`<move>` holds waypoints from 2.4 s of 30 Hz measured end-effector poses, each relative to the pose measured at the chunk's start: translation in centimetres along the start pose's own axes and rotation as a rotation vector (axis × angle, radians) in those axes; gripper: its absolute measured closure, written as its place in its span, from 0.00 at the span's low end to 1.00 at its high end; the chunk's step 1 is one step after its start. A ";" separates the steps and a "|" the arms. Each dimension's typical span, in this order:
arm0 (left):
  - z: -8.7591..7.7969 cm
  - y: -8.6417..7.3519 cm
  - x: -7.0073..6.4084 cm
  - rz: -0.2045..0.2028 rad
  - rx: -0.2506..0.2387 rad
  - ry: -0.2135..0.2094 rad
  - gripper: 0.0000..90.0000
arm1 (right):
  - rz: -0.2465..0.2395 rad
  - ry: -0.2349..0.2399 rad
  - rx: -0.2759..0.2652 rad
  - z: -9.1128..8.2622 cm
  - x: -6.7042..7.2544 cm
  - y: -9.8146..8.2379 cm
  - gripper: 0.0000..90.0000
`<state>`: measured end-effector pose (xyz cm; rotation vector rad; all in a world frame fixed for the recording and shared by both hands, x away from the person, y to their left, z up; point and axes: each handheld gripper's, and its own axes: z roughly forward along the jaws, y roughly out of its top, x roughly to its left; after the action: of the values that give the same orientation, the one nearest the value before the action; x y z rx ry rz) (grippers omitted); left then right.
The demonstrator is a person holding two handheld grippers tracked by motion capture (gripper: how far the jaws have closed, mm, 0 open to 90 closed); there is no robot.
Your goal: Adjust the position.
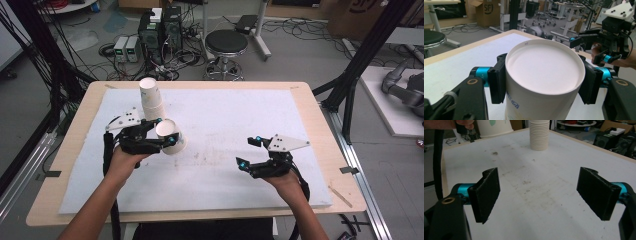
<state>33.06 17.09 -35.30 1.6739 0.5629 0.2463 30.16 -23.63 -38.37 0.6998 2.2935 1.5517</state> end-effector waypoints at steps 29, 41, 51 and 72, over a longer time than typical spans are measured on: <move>4.1 -0.5 -2.8 0.024 0.062 -0.178 0.40 | -0.046 0.156 0.003 2.4 1.1 0.3 0.21; 5.0 -0.5 -3.6 0.042 0.074 -0.253 0.40 | -0.084 0.265 0.035 5.2 2.3 1.7 0.21; 5.9 -0.6 -4.2 0.051 0.082 -0.297 0.40 | -0.091 0.312 0.047 6.4 3.0 2.0 0.22; 7.0 -1.0 -5.2 0.101 0.092 -0.333 0.38 | -0.106 0.365 0.075 7.0 3.3 1.8 0.40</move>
<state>31.67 8.56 -36.81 1.7879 0.2435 0.0119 31.23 -15.77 -39.27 0.3239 2.6102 1.6637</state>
